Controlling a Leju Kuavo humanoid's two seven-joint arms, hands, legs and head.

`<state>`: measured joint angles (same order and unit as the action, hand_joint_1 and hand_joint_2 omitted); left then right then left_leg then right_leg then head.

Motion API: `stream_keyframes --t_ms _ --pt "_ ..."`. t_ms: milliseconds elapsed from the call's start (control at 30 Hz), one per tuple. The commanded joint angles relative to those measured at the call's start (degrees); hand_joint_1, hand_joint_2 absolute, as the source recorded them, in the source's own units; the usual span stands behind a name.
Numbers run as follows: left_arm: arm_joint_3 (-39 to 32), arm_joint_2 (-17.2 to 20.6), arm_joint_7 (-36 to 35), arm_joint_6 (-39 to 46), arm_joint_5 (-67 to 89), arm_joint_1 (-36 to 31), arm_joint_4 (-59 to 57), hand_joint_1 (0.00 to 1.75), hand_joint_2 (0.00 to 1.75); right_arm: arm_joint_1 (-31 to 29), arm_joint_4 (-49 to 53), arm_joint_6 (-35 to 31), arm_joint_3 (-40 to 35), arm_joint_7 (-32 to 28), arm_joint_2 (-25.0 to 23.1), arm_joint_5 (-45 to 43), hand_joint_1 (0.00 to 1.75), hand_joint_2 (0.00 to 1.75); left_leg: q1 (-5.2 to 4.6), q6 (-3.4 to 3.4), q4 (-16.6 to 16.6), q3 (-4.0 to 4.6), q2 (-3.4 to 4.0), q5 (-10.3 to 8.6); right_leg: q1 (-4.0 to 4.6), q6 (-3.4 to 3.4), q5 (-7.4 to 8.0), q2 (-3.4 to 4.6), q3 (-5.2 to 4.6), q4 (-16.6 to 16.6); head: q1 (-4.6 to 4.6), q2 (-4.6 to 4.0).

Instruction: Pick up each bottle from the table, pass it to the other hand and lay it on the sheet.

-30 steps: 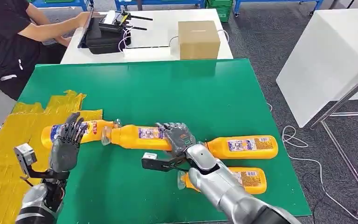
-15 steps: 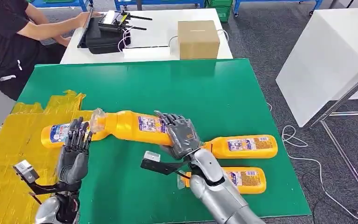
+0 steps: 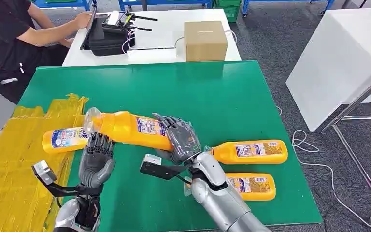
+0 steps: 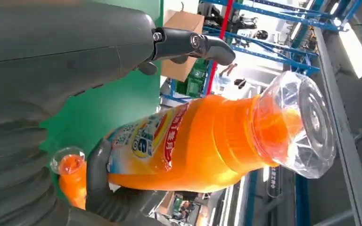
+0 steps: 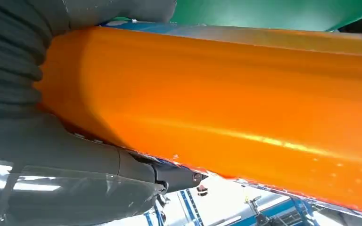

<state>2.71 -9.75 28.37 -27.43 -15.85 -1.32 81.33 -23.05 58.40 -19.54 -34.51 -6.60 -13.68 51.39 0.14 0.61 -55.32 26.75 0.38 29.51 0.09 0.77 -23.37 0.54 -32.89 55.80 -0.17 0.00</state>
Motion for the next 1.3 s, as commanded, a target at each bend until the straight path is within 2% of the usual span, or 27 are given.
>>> stream_keyframes --t_ms 33,300,533,600,700,733,767,800,867,1000,1300 --pt "1.57 0.26 -0.28 0.19 0.11 -1.86 -1.85 0.00 1.75 -2.94 -3.72 0.29 0.50 -0.25 0.37 -0.26 1.75 1.75 0.02 -0.01 0.01 -0.02 -0.08 0.00 0.02 0.05 0.00 -0.09 0.06 -0.04 -0.02 0.00" --pt "1.75 0.33 -0.34 -0.15 -0.44 -1.89 -1.95 0.00 1.75 -3.02 -3.81 0.68 0.24 -0.26 0.44 -0.31 1.75 1.75 0.00 -0.02 0.02 -0.02 -0.07 0.00 0.00 0.03 -0.01 -0.08 0.05 -0.03 -0.02 0.00" --pt "5.70 0.03 -0.79 -0.39 -2.45 -4.56 -3.79 0.00 1.75 -5.55 -13.70 3.73 -3.71 -1.18 -4.63 -2.51 1.75 1.75 0.05 -0.03 0.00 -0.05 -0.10 0.00 0.05 0.04 0.01 -0.11 0.10 -0.06 -0.02 0.00" --pt "5.49 0.71 -0.64 -0.11 -3.06 -4.49 -3.52 0.00 1.75 -5.03 -16.49 4.57 -7.08 -1.78 -6.32 -2.55 1.75 1.75 0.05 -0.04 0.05 -0.10 0.03 0.00 0.04 0.03 0.03 0.01 0.10 -0.07 -0.02 0.00" --pt "3.81 1.11 -0.32 0.28 -3.89 -3.95 -3.21 0.00 1.75 -3.43 -16.25 6.12 -16.99 -0.55 -6.32 -5.85 1.75 1.75 0.05 -0.04 0.10 -0.14 0.03 0.01 0.04 0.01 0.01 0.02 0.12 -0.09 -0.02 0.00" --pt "2.20 0.79 0.15 1.58 -4.66 -3.48 -3.24 0.00 1.75 -2.75 -15.94 11.50 -23.71 -4.86 -6.32 -6.25 1.75 1.75 0.07 -0.05 0.10 -0.15 0.01 0.02 0.06 0.02 0.00 -0.01 0.14 -0.10 -0.02 0.00" --pt "0.91 1.50 0.54 1.29 -5.16 -3.07 -3.66 0.00 1.75 0.92 -13.20 10.37 -29.60 -1.83 -6.32 -6.68 1.75 1.75 0.06 -0.03 0.09 -0.14 0.06 0.02 0.06 0.01 0.00 0.05 0.10 -0.07 -0.04 0.00" --pt "-0.01 1.58 0.81 0.68 -5.39 -2.96 -4.05 0.00 1.75 1.75 -12.64 9.02 -33.21 -0.10 -6.32 -7.86 1.75 1.75 0.12 -0.07 0.23 -0.34 0.20 0.07 0.11 0.00 -0.01 0.18 0.25 -0.18 -0.02 0.00" --pt "-0.83 1.54 0.92 0.02 -5.44 -2.95 -4.44 0.00 1.75 1.84 -12.59 7.95 -35.85 0.81 -6.32 -9.38 1.75 1.75 0.14 -0.05 0.21 -0.28 0.13 0.06 0.11 0.01 -0.03 0.11 0.24 -0.15 0.00 0.00" --pt "-1.53 1.12 0.90 -0.15 -5.43 -3.23 -4.87 0.00 1.75 0.16 -13.79 8.09 -35.11 -0.09 -6.32 -10.84 1.75 1.75 0.13 -0.03 0.09 -0.02 -0.18 -0.01 0.14 0.03 -0.06 -0.19 0.04 -0.09 0.04 0.00" --pt "-1.71 1.26 0.90 -0.06 -5.43 -3.49 -5.05 0.02 1.75 -0.09 -14.31 8.18 -34.60 -0.22 -6.32 -10.98 1.75 1.75 0.04 -0.04 0.09 0.01 -0.18 -0.02 0.11 0.01 -0.05 -0.19 0.02 -0.11 -0.02 0.00"
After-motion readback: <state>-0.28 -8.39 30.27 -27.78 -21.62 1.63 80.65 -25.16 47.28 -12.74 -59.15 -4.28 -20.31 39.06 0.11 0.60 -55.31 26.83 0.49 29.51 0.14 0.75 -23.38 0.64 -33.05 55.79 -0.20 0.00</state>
